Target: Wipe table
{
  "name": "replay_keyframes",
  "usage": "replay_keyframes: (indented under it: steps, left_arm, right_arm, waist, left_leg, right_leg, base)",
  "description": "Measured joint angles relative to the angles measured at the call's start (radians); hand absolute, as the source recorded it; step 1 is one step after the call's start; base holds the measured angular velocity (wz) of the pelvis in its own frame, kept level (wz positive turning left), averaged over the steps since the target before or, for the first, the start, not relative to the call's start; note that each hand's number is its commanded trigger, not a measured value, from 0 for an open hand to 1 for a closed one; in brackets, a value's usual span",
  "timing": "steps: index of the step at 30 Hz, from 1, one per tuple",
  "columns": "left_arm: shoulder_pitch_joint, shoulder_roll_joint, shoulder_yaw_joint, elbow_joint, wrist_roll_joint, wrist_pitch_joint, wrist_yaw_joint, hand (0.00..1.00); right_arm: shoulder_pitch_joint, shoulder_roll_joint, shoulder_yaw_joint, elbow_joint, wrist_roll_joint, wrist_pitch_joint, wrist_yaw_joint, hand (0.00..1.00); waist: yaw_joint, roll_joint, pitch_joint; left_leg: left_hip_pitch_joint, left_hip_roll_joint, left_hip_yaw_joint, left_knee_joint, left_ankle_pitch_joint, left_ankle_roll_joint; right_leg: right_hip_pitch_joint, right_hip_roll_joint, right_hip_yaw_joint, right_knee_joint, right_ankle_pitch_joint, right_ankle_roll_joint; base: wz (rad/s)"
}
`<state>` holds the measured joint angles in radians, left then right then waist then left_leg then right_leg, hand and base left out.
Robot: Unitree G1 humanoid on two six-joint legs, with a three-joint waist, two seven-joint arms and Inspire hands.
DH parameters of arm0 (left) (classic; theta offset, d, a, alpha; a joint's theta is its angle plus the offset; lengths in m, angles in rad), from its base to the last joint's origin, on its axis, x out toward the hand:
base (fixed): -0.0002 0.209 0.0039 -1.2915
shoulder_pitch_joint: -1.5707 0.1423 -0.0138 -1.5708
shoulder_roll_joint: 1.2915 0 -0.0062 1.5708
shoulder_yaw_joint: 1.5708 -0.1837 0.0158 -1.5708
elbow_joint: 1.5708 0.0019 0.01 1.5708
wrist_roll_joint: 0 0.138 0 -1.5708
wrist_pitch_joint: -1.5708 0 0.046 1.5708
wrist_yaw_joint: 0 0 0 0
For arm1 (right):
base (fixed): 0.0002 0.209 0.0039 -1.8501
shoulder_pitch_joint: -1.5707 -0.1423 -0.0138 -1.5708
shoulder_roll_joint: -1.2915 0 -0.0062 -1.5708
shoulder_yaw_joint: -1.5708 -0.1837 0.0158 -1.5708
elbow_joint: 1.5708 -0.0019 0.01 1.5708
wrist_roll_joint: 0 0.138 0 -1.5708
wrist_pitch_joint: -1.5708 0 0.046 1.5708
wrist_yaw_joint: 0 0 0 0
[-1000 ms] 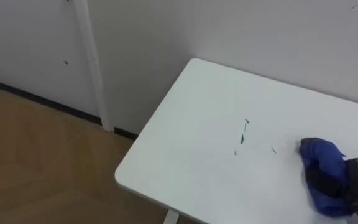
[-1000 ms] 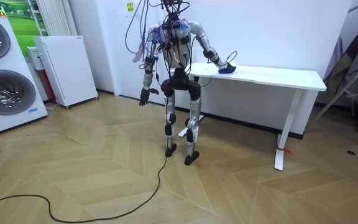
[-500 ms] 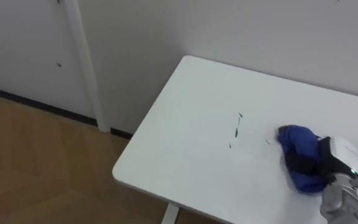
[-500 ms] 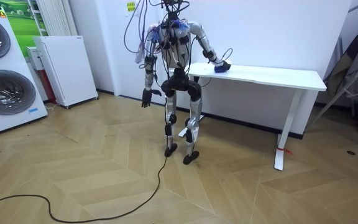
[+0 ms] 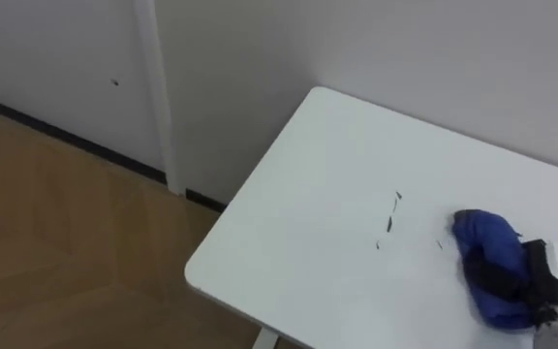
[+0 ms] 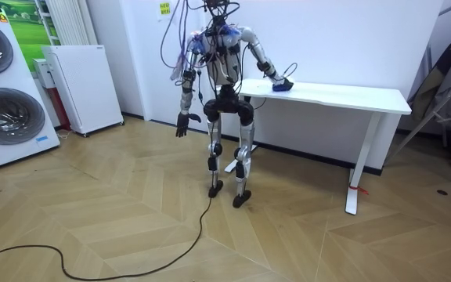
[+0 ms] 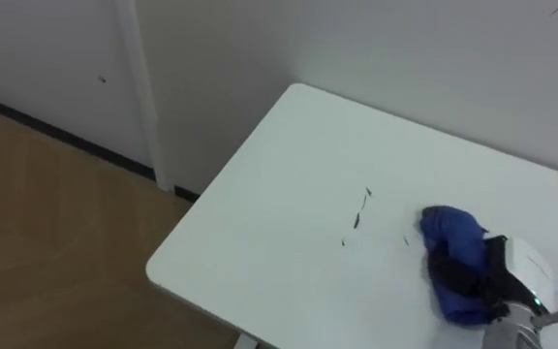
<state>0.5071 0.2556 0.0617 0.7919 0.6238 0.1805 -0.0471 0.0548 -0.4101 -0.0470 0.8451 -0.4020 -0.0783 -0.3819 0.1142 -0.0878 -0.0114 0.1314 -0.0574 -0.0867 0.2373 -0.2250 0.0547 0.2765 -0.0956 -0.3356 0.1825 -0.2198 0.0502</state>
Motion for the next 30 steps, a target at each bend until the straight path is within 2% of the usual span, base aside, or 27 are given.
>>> replay_keyframes:
  steps: [3, 6, 8, 10, 11, 12, 13, 15, 16, 17, 18, 19, 21, 22, 23, 24, 25, 26, 27, 28, 30]
  left_arm:
    - [-0.014, -0.004, 0.013, -0.007, 0.000, -0.001, 0.000, 0.00]
    - [-0.013, -0.011, 0.010, -0.013, 0.001, 0.002, 0.002, 0.00]
    - [-0.021, -0.014, -0.009, -0.002, 0.001, 0.003, 0.007, 0.00]
    - [-0.028, -0.027, -0.047, 0.000, 0.000, 0.014, 0.022, 0.00]
    - [-0.029, -0.034, -0.052, 0.000, 0.001, 0.017, 0.022, 0.00]
    - [-0.031, -0.048, -0.055, 0.002, 0.004, 0.025, 0.017, 0.00]
    - [-0.035, -0.052, -0.065, 0.004, 0.005, 0.030, 0.011, 0.00]
    - [-0.046, -0.051, -0.075, 0.006, 0.005, 0.041, -0.001, 0.00]
    - [-0.049, -0.051, -0.084, -0.001, 0.004, 0.046, -0.007, 0.00]
    - [-0.048, -0.051, -0.094, -0.013, 0.004, 0.051, -0.010, 0.00]
    - [-0.042, -0.050, -0.113, -0.045, 0.004, 0.060, -0.013, 0.00]
    - [-0.035, -0.050, -0.120, -0.080, 0.004, 0.061, -0.014, 0.00]
    - [-0.022, -0.048, -0.122, -0.116, 0.005, 0.067, -0.022, 0.00]
    - [-0.001, -0.047, -0.123, -0.135, 0.003, 0.078, -0.029, 0.00]
    - [0.012, -0.046, -0.122, -0.141, 0.004, 0.081, -0.031, 0.00]
    - [0.032, -0.044, -0.122, -0.144, 0.004, 0.081, -0.032, 0.00]
    - [0.045, -0.042, -0.120, -0.144, 0.008, 0.081, -0.032, 0.00]
    - [0.054, -0.041, -0.119, -0.143, 0.008, 0.080, -0.032, 0.00]
    - [0.058, -0.036, -0.113, -0.143, 0.009, 0.077, -0.032, 0.00]
    - [0.062, -0.027, -0.108, -0.143, 0.019, 0.071, -0.032, 0.00]
    - [0.057, -0.008, -0.089, -0.143, 0.037, 0.057, -0.032, 0.00]
  right_arm:
    - [0.029, -0.012, -0.039, 0.007, 0.006, 0.001, -0.001, 1.00]
    - [0.029, -0.008, -0.022, 0.002, 0.004, 0.017, -0.006, 1.00]
    - [0.006, 0.003, -0.007, -0.010, 0.004, 0.050, -0.013, 1.00]
    - [-0.051, 0.026, 0.048, -0.010, 0.005, 0.114, -0.031, 1.00]
    - [-0.069, 0.033, 0.066, -0.015, 0.004, 0.130, -0.031, 1.00]
    - [-0.090, 0.047, 0.114, -0.048, 0.000, 0.163, -0.028, 1.00]
    - [-0.097, 0.066, 0.159, -0.110, -0.022, 0.195, -0.006, 1.00]
    - [-0.117, 0.101, 0.233, -0.183, -0.077, 0.213, 0.039, 1.00]
    - [-0.146, 0.124, 0.283, -0.218, -0.105, 0.217, 0.077, 1.00]
    - [-0.161, 0.131, 0.310, -0.238, -0.115, 0.215, 0.099, 1.00]
    - [-0.190, 0.141, 0.344, -0.257, -0.120, 0.202, 0.135, 1.00]
    - [-0.206, 0.146, 0.352, -0.264, -0.124, 0.190, 0.157, 1.00]
    - [-0.212, 0.146, 0.347, -0.261, -0.125, 0.181, 0.162, 1.00]
    - [-0.210, 0.139, 0.335, -0.254, -0.129, 0.169, 0.157, 1.00]
    - [-0.199, 0.130, 0.333, -0.250, -0.132, 0.156, 0.154, 1.00]
    - [-0.182, 0.107, 0.324, -0.250, -0.135, 0.127, 0.149, 1.00]
    - [-0.152, 0.089, 0.300, -0.248, -0.135, 0.100, 0.133, 1.00]
    - [-0.138, 0.082, 0.287, -0.241, -0.133, 0.085, 0.122, 1.00]
    - [-0.108, 0.068, 0.251, -0.223, -0.129, 0.054, 0.099, 1.00]
    - [-0.064, 0.050, 0.210, -0.216, -0.117, 0.029, 0.079, 1.00]
    - [0.007, 0.047, 0.133, -0.201, -0.111, 0.008, 0.046, 1.00]
  waist:
    - [-0.007, 0.007, -0.0050]
    - [0.002, 0.014, -0.0068]
    - [0.012, 0.018, -0.0083]
    - [0.059, 0.030, -0.0078]
    - [0.068, 0.033, -0.0061]
    - [0.087, 0.038, -0.0048]
    - [0.095, 0.040, -0.0046]
    - [0.111, 0.041, -0.0043]
    - [0.121, 0.043, -0.0018]
    - [0.124, 0.045, 0.0041]
    - [0.135, 0.047, 0.0159]
    - [0.150, 0.047, 0.0230]
    - [0.164, 0.040, 0.0273]
    - [0.159, 0.040, 0.0246]
    - [0.151, 0.031, 0.0251]
    - [0.131, 0.032, 0.0209]
    - [0.122, 0.024, 0.0184]
    - [0.113, 0.024, 0.0157]
    - [0.086, 0.011, 0.0159]
    - [0.070, 0.007, 0.0090]
    - [0.052, 0.000, -0.0026]
  left_leg:
    - [0.002, -0.007, -0.003, 0.000, -0.003, 0.006]
    - [0.017, -0.006, 0.011, -0.001, -0.004, 0.007]
    - [0.025, -0.005, 0.014, -0.004, -0.006, 0.010]
    - [0.031, -0.001, 0.019, -0.007, -0.009, 0.009]
    - [0.029, -0.001, 0.016, -0.005, -0.009, 0.009]
    - [0.023, -0.001, 0.000, 0.000, -0.011, 0.007]
    - [0.014, 0.004, -0.003, 0.004, -0.013, 0.003]
    - [0.007, 0.011, -0.003, 0.005, -0.015, -0.010]
    - [-0.001, 0.016, -0.008, 0.007, -0.013, -0.015]
    - [-0.003, 0.016, -0.013, 0.006, -0.010, -0.018]
    - [-0.009, 0.010, -0.028, 0.005, -0.004, -0.020]
    - [-0.019, 0.009, -0.039, 0.004, 0.005, -0.016]
    - [-0.030, -0.002, -0.062, 0.005, 0.014, -0.015]
    - [-0.037, -0.008, -0.074, 0.005, 0.019, -0.015]
    - [-0.039, -0.011, -0.082, 0.003, 0.022, -0.014]
    - [-0.041, -0.015, -0.082, -0.001, 0.025, -0.013]
    - [-0.041, -0.020, -0.080, -0.001, 0.025, -0.013]
    - [-0.040, -0.023, -0.080, -0.001, 0.025, -0.013]
    - [-0.039, -0.029, -0.077, 0.001, 0.025, -0.012]
    - [-0.041, -0.028, -0.057, 0.001, 0.027, -0.009]
    - [-0.036, -0.026, -0.022, -0.001, 0.028, -0.007]
  right_leg:
    - [0.010, -0.005, 0.002, 0.001, 0.000, 0.000]
    - [0.015, -0.007, 0.004, 0.001, 0.002, 0.003]
    - [0.020, -0.007, 0.006, 0.000, 0.002, 0.003]
    - [0.009, -0.001, 0.010, -0.001, 0.001, 0.004]
    - [0.004, 0.001, 0.010, -0.001, 0.002, 0.004]
    - [-0.010, 0.007, 0.009, -0.003, 0.002, 0.002]
    - [-0.020, 0.014, 0.002, -0.003, 0.008, -0.007]
    - [-0.035, 0.023, -0.008, 0.004, 0.010, -0.011]
    - [-0.042, 0.028, -0.010, 0.004, 0.010, -0.012]
    - [-0.044, 0.029, -0.010, 0.005, 0.010, -0.015]
    - [-0.052, 0.027, -0.012, 0.003, 0.005, -0.025]
    - [-0.057, 0.025, -0.014, 0.001, -0.001, -0.030]
    - [-0.062, 0.016, -0.012, -0.006, -0.012, -0.030]
    - [-0.062, 0.014, -0.025, -0.012, -0.014, -0.029]
    - [-0.062, 0.011, -0.033, -0.012, -0.015, -0.027]
    - [-0.056, 0.009, -0.052, -0.013, -0.018, -0.022]
    - [-0.049, 0.006, -0.059, -0.014, -0.022, -0.018]
    - [-0.043, 0.004, -0.060, -0.016, -0.023, -0.016]
    - [-0.031, 0.001, -0.060, -0.017, -0.023, -0.014]
    - [-0.029, -0.003, -0.052, -0.010, -0.023, -0.014]
    - [-0.014, -0.007, -0.048, -0.010, -0.022, -0.012]
  base:
    - [0.01]
    - [-0.23]
    - [-0.24]
    - [-0.72]
    - [-0.87]
    - [-0.66]
    - [-0.49]
    - [-0.16]
    - [0.00]
    - [0.17]
    - [0.33]
    - [0.43]
    - [0.55]
    - [0.51]
    - [0.50]
    - [0.46]
    - [0.47]
    - [0.53]
    - [0.66]
    - [0.72]
    - [0.45]
